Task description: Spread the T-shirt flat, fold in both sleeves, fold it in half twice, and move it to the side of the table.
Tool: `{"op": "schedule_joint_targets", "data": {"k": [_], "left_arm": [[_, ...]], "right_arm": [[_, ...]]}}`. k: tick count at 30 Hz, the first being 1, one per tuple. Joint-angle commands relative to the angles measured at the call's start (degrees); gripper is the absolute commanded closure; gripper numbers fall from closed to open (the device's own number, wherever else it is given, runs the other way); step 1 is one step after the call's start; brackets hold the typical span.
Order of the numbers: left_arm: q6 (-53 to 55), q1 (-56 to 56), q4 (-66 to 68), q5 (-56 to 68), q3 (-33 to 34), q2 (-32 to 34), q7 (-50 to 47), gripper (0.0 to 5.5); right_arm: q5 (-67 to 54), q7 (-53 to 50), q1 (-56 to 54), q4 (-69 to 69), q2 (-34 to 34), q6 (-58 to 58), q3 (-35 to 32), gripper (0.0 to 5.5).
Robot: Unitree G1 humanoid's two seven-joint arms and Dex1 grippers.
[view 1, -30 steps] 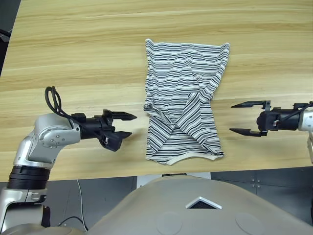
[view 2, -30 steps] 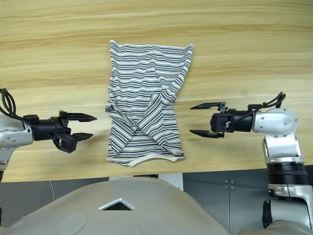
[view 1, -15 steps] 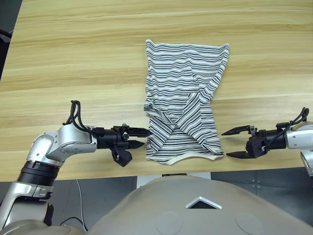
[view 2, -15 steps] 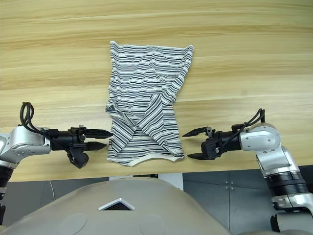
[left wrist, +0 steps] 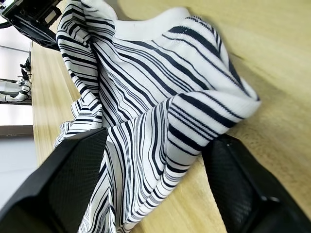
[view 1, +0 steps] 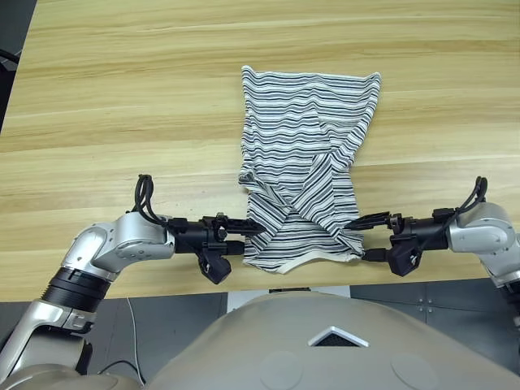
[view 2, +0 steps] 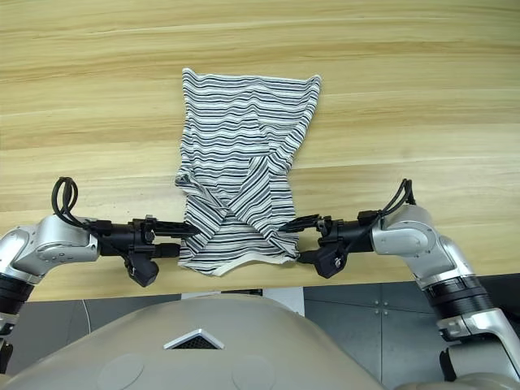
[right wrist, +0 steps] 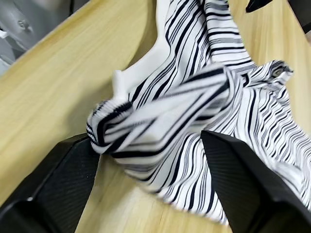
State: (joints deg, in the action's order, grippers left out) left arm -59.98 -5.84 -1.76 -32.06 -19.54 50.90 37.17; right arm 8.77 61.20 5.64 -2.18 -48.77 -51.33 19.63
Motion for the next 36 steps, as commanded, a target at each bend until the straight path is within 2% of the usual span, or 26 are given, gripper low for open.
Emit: {"op": "schedule_joint_targets", "data": {"k": [1, 4, 6, 24, 26, 36], "left_arm": [[2.0, 0.8, -0.7, -0.6, -0.9, 0.7, 0.8, 2.03], [2.6, 0.9, -0.5, -0.6, -1.4, 0.5, 0.5, 2.03], [3.0, 0.8, -0.6, -0.3, -1.7, 0.4, 0.4, 2.03], [7.9, 0.8, -1.9, 6.7, -5.9, 2.3, 5.9, 4.94], [6.6, 1.9, -0.5, 5.5, -6.8, 1.9, 6.0, 5.36], [6.2, 2.0, 2.2, 5.3, -8.4, 3.0, 7.1, 5.39]], "right_arm": [[2.3, -1.9, -0.9, -1.0, 0.5, -0.8, 2.0, 1.82], [4.0, -3.6, -1.7, -1.7, 0.0, -1.4, 2.4, 1.82], [4.2, -4.0, -2.0, -2.2, -0.5, -1.6, 2.9, 2.04], [4.4, -6.5, -2.0, -1.6, -1.6, 0.5, 5.0, 5.33], [4.7, -6.9, -2.0, -1.7, -1.4, 0.3, 5.3, 5.40], [1.2, -7.6, -1.7, -0.3, -1.4, 3.5, 5.8, 5.40]]}}
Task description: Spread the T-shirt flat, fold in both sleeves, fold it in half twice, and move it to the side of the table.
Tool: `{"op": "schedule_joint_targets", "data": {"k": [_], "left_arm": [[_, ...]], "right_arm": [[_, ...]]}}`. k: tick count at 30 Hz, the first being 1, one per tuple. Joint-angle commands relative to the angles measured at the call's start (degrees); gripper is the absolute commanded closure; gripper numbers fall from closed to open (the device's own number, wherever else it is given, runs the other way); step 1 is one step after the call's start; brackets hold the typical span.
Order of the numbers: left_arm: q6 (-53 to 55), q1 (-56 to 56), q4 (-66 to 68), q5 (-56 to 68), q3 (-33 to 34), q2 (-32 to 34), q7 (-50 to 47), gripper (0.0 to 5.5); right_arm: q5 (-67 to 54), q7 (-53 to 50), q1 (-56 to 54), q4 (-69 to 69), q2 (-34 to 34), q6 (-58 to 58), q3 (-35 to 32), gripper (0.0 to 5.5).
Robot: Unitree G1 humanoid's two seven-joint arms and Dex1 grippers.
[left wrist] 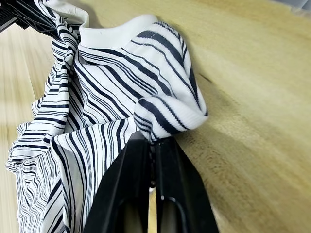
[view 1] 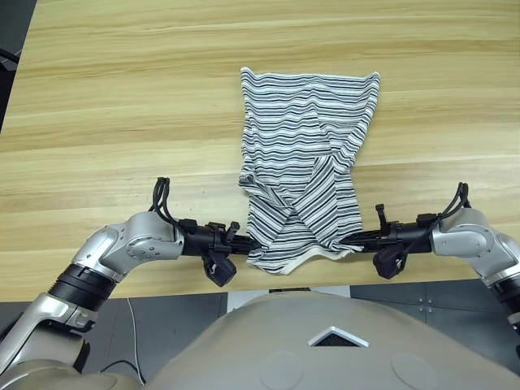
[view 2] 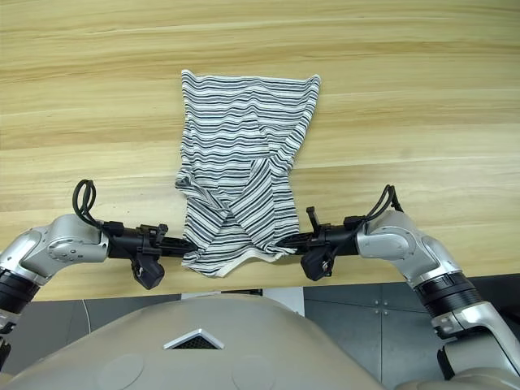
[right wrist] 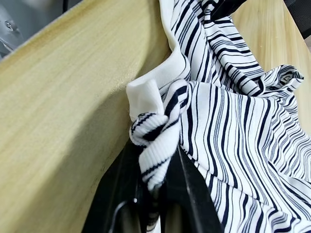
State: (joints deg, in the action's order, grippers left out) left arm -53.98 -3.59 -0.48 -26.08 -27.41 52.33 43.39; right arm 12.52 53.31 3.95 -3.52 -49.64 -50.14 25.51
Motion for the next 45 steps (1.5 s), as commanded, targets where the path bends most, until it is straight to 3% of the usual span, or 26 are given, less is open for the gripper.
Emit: {"op": "schedule_joint_targets", "data": {"k": [1, 2, 6, 10, 17, 30, 37, 42, 45], "left_arm": [[0.4, -0.4, 1.0, 0.4, -0.4, 1.4, 0.8, 5.39], [2.4, -0.9, 0.4, 3.9, -0.3, 1.0, 1.2, 5.39], [26.7, 2.1, -4.1, 22.3, 3.1, 2.6, 12.0, 5.39], [38.5, 2.0, -12.0, 33.9, 6.8, 9.7, 22.4, 5.39], [41.2, 3.2, -16.6, 41.3, 11.9, 13.3, 31.8, 5.39], [45.9, -8.3, -37.3, 50.2, 21.8, 19.9, 35.7, 5.39], [46.8, -9.6, -38.2, 49.0, 23.8, 19.4, 35.4, 5.39], [50.4, -1.8, -33.8, 50.8, 22.6, 16.3, 35.1, 5.39], [58.1, 4.7, -32.4, 53.6, 21.2, 13.4, 32.8, 5.39]], "right_arm": [[-3.8, 0.5, 0.0, 1.2, -0.6, 3.1, -0.3, 5.40], [-5.3, 1.0, -0.1, 1.5, -0.9, 4.0, -0.4, 5.40], [-18.2, 6.6, -3.8, 4.6, -2.6, 11.5, -2.0, 5.40], [-26.1, 13.2, -10.5, 3.0, -1.2, 17.7, -3.0, 5.40], [-35.3, 24.8, -14.4, 4.4, -1.3, 27.9, -4.2, 5.40], [-42.8, 32.9, -3.8, 22.6, -7.1, 42.0, -7.9, 5.40], [-39.4, 28.1, -4.3, 23.2, -3.9, 44.9, -10.3, 5.40], [-35.7, 22.9, -7.2, 22.3, -1.0, 47.8, -10.6, 5.40], [-36.6, 21.8, -10.3, 20.7, 1.1, 48.3, -11.9, 5.40]]}}
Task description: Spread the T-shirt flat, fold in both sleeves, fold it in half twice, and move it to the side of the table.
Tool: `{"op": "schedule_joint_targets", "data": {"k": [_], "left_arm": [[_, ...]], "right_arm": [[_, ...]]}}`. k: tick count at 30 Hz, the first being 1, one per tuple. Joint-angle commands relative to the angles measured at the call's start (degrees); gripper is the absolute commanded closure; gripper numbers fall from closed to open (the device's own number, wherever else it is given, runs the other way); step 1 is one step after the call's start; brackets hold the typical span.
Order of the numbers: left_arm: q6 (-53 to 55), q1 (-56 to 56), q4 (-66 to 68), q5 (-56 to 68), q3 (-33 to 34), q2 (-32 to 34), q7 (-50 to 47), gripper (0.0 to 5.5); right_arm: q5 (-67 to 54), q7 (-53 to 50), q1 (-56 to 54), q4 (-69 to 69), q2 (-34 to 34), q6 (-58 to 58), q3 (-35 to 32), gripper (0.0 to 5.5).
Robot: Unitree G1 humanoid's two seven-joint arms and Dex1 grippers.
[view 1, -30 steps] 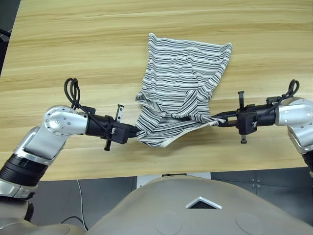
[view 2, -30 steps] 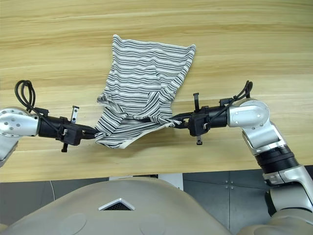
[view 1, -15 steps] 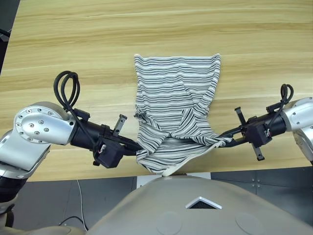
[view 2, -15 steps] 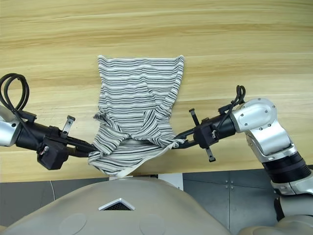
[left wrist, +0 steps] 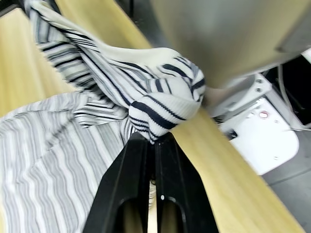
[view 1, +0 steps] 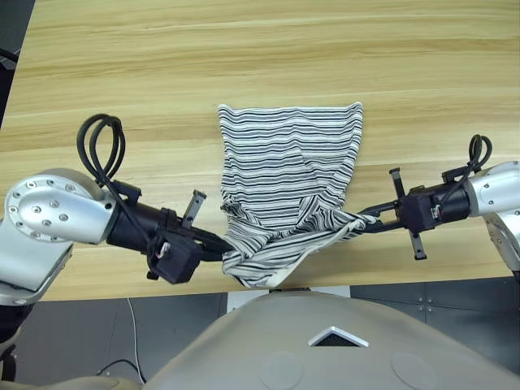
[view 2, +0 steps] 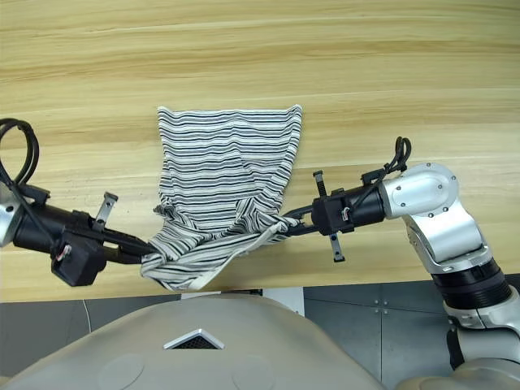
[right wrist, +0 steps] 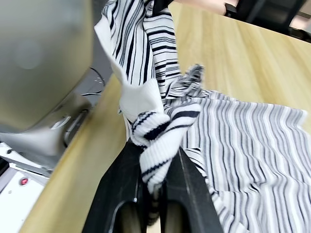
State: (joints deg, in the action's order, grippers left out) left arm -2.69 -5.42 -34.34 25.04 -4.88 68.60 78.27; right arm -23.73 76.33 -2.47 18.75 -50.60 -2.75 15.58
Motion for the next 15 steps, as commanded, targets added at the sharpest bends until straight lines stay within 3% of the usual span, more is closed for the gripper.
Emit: {"op": "schedule_joint_targets", "data": {"k": [1, 8, 15], "left_arm": [[9.0, 8.5, 2.0, 3.4, -1.7, -4.1, -2.8, 5.39], [17.8, 21.6, 12.1, 1.6, -5.1, -12.6, -5.8, 5.39], [16.6, 28.8, 24.0, -3.9, -7.0, -19.1, -6.6, 5.39]], "right_arm": [[-0.5, -1.4, -5.0, -2.4, 2.8, 1.1, -2.3, 5.40], [1.5, -4.9, -11.0, -9.2, 7.6, 0.5, -4.6, 5.40], [9.0, -8.2, -16.3, -18.9, 11.3, -3.5, -3.5, 5.40]]}}
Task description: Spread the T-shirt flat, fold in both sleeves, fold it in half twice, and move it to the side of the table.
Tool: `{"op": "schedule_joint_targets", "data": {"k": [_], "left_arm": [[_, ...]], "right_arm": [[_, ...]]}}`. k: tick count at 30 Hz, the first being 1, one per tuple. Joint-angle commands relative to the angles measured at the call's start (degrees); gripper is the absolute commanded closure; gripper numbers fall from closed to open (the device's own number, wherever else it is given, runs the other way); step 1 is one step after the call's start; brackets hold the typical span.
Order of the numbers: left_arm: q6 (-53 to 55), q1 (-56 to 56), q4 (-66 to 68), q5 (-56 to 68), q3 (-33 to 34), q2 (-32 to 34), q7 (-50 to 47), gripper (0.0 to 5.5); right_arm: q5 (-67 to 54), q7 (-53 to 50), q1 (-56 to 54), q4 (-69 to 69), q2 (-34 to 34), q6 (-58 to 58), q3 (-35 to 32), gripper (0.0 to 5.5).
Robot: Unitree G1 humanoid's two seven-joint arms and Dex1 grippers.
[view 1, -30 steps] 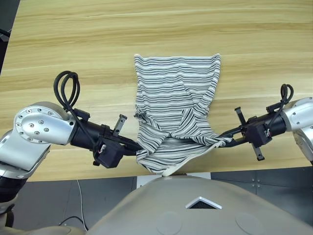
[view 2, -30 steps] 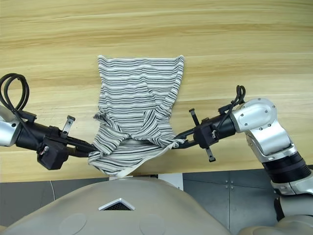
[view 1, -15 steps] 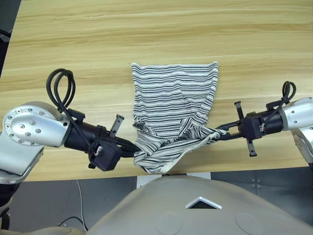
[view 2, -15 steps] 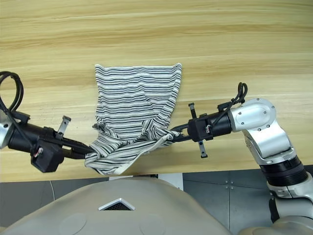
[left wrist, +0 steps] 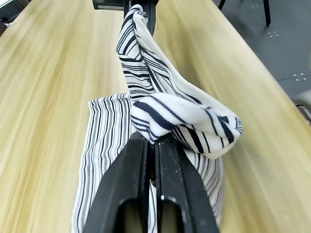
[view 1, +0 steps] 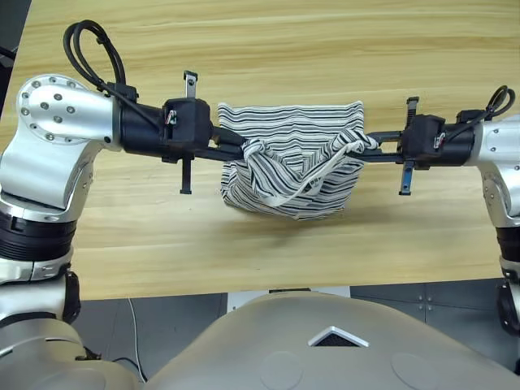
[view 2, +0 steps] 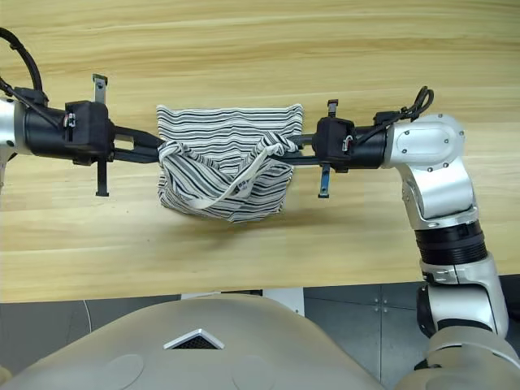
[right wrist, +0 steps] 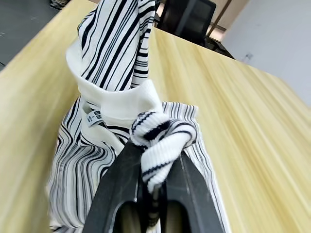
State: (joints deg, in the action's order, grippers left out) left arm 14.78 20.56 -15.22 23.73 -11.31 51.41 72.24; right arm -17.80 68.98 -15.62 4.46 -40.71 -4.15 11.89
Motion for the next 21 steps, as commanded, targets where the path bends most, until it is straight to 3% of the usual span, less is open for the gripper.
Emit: {"op": "schedule_joint_targets", "data": {"k": [1, 21], "left_arm": [[-1.2, 3.5, 6.8, -3.4, -0.7, -2.6, -0.7, 5.39], [-19.8, 21.5, 63.9, -21.3, -2.8, -19.0, -5.7, 5.39]], "right_arm": [[4.0, -1.1, -4.2, -6.8, 2.0, -3.1, 0.3, 5.40], [19.6, -10.0, -24.1, -57.2, 17.5, -24.0, 2.5, 5.40]]}}
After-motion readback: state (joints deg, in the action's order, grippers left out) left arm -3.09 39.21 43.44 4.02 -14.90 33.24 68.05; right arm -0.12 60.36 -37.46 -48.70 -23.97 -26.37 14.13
